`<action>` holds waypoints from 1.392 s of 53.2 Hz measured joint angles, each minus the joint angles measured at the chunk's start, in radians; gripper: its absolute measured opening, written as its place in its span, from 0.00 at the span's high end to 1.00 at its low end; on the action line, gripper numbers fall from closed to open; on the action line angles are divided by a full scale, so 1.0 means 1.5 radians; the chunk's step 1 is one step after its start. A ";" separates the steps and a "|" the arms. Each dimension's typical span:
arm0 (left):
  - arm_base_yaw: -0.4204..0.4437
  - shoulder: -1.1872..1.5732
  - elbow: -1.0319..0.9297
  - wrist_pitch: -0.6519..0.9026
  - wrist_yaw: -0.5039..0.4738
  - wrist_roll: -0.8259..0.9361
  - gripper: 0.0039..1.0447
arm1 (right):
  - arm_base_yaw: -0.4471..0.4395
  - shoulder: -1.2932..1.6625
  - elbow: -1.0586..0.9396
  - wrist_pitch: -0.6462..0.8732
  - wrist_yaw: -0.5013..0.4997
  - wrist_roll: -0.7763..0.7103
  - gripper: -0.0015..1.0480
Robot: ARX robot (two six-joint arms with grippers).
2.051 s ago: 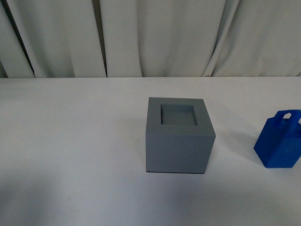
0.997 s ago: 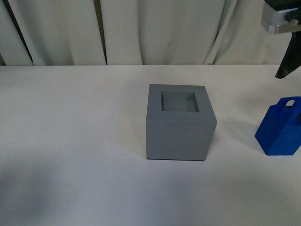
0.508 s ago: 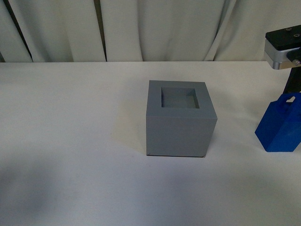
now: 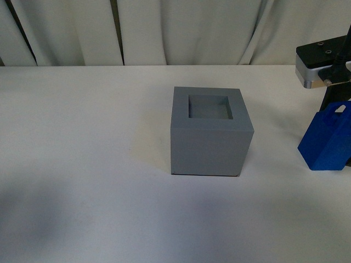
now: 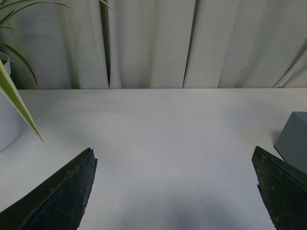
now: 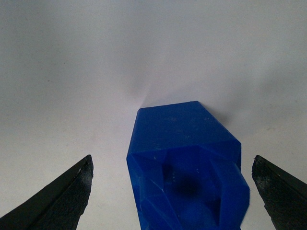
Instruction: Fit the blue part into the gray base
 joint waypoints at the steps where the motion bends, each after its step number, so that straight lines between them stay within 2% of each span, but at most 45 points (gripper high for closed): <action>1: 0.000 0.000 0.000 0.000 0.000 0.000 0.06 | 0.001 0.001 0.000 0.000 0.001 0.000 0.07; 11: 0.000 0.000 0.000 0.000 0.000 0.000 0.06 | 0.005 0.015 0.012 0.000 0.009 0.002 0.08; 17: 0.000 0.000 0.000 0.000 0.000 0.000 0.06 | 0.006 0.020 0.022 0.002 0.010 0.004 0.22; 26: 0.000 0.000 0.000 0.000 0.000 0.000 0.06 | 0.005 0.022 0.038 -0.009 0.011 0.004 0.52; 29: 0.000 0.000 0.000 0.000 0.000 0.000 0.06 | 0.005 0.022 0.046 -0.015 0.008 0.005 0.55; 41: 0.000 0.000 0.000 0.000 0.000 0.000 0.06 | 0.017 0.023 0.135 -0.086 -0.026 0.018 0.55; 56: 0.000 0.000 0.000 0.000 0.000 0.000 0.06 | 0.094 0.023 0.276 -0.181 -0.071 0.056 0.55; 74: 0.000 0.000 0.000 0.000 0.000 0.000 0.06 | 0.178 0.024 0.312 -0.198 -0.065 0.094 0.55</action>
